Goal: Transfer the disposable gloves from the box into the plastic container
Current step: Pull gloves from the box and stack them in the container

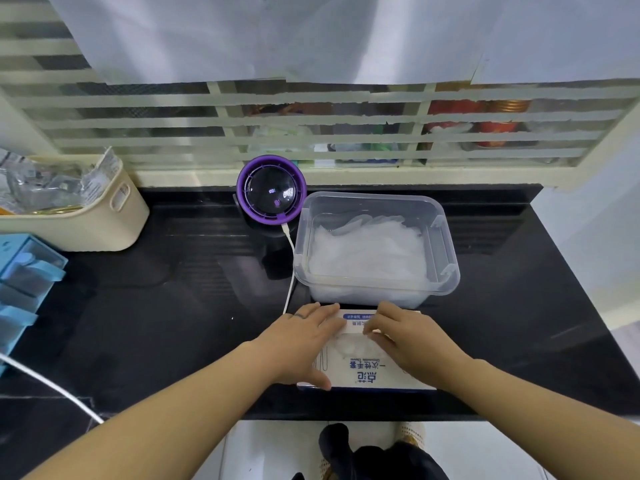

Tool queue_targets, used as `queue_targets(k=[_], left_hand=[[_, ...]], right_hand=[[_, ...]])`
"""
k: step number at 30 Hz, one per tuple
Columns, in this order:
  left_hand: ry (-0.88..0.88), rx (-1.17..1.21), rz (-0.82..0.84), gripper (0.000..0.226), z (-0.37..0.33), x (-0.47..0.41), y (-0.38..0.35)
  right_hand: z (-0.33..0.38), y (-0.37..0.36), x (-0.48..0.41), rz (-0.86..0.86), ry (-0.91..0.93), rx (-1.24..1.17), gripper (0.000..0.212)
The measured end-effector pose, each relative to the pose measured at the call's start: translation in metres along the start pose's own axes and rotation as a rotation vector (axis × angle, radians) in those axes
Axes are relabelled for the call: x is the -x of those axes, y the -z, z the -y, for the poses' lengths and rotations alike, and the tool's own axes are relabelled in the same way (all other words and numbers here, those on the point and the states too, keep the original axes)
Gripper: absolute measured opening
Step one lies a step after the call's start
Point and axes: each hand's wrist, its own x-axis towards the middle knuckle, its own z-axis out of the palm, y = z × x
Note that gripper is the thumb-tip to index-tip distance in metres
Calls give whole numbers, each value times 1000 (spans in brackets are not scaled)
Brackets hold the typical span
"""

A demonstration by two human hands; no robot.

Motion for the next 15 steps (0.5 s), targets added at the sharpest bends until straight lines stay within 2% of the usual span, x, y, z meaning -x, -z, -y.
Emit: queue_targets(k=[2,4,7,11,15], left_hand=[[4,2,0,101,0,1,0],[9,5,5,100,-1,1,1],[17,14,3,100,-2,1,2],[31,8,8,105,-5,5,6],[37,3,-10,85,-9,8,10]], right_hand=[[4,1,2,167,-70,3,38],[10,-2,-2,183,-48,16,38],[19,-6,-11,22,-48,-117,18],[24,13,-19,-150,-190,-393,8],[35,51,-27,-338,-258,-577,8]])
